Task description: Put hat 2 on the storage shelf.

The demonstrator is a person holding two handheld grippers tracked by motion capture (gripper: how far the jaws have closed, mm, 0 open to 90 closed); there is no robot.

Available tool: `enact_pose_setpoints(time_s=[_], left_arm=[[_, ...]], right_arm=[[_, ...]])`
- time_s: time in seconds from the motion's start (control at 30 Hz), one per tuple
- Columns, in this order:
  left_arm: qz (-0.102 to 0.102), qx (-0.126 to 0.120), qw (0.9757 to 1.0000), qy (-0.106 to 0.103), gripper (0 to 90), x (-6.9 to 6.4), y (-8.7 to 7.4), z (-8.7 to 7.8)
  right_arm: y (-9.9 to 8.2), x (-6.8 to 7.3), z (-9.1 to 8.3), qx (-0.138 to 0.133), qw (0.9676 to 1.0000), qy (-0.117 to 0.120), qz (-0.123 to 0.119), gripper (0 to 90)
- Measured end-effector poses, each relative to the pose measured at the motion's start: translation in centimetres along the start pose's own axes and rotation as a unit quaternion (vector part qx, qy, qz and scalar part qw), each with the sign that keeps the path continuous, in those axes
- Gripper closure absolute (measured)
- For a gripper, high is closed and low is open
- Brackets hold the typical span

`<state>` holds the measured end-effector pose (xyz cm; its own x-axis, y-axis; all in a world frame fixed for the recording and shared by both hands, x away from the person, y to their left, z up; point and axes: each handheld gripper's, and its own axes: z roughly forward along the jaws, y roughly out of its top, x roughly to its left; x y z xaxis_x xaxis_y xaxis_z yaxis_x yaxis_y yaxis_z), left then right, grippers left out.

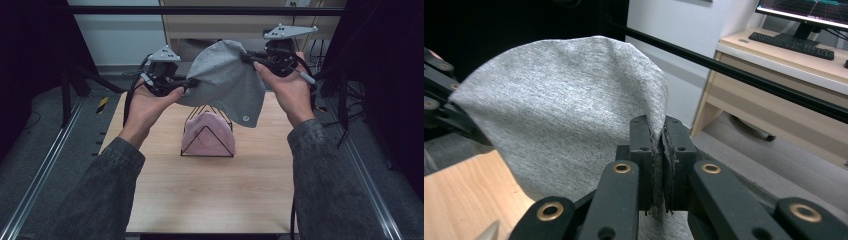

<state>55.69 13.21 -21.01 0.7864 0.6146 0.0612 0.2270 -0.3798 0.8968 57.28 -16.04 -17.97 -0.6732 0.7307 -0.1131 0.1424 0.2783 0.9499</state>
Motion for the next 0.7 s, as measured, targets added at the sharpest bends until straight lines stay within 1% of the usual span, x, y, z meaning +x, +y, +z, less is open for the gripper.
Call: enact_pose_setpoints(time_s=[0.07, 0.1, 0.17, 0.23, 0.3, 0.43, 0.47, 0.5, 0.53, 0.6, 0.67, 0.7], left_arm=[[0.006, 0.005, 0.9999, 0.011, 86.9, 0.2, -0.1, 0.5], [0.005, 0.005, 0.9999, 0.013, 86.9, 0.3, -0.2, 0.7], [0.004, 0.002, 0.9996, 0.028, 87.0, 0.6, -0.5, 1.0], [-0.003, 0.001, 0.9995, 0.03, 87.0, 1.0, -0.9, 1.5], [-0.001, 0.01, 0.9993, 0.035, 87.0, 1.4, -1.3, 2.0], [-0.009, 0.005, 0.9992, 0.039, 86.9, 2.1, -2.4, 2.7], [-0.009, 0.003, 0.9991, 0.042, 86.9, 2.2, -2.7, 2.7], [-0.012, 0.002, 0.999, 0.043, 86.9, 2.3, -2.9, 2.8], [-0.019, -0.002, 0.9989, 0.043, 87.0, 2.5, -3.3, 2.8], [-0.02, 0.0, 0.9988, 0.044, 87.0, 2.7, -3.8, 3.0], [-0.026, 0.004, 0.9987, 0.043, 86.9, 3.0, -4.5, 3.3], [-0.028, 0.004, 0.9987, 0.043, 86.9, 3.1, -4.6, 3.4]], right_arm=[[-0.3, -0.1, 0.9, 0.013, 0.9999, -0.004, -0.004, 85.2], [-0.6, -0.3, 1.8, 0.02, 0.9997, -0.007, -0.014, 85.2], [-0.7, -0.4, 2.1, 0.02, 0.9997, -0.007, -0.014, 85.2], [-1.0, -0.8, 3.0, 0.017, 0.9998, -0.007, -0.013, 85.2], [-1.2, -1.0, 3.8, 0.02, 0.9997, -0.007, -0.013, 85.2], [-1.5, -1.4, 5.1, 0.027, 0.9994, -0.007, -0.018, 85.1], [-1.8, -1.4, 5.6, 0.024, 0.9996, -0.003, -0.016, 85.1], [-1.8, -1.4, 5.6, 0.024, 0.9996, -0.003, -0.016, 85.1], [-1.8, -1.3, 5.8, 0.023, 0.9996, -0.002, -0.015, 85.1], [-2.0, -1.1, 6.2, 0.023, 0.9995, -0.002, -0.021, 85.1], [-2.2, -0.9, 6.6, 0.027, 0.9993, -0.003, -0.026, 85.0], [-2.3, -0.8, 6.9, 0.032, 0.9989, -0.008, -0.033, 84.9]])
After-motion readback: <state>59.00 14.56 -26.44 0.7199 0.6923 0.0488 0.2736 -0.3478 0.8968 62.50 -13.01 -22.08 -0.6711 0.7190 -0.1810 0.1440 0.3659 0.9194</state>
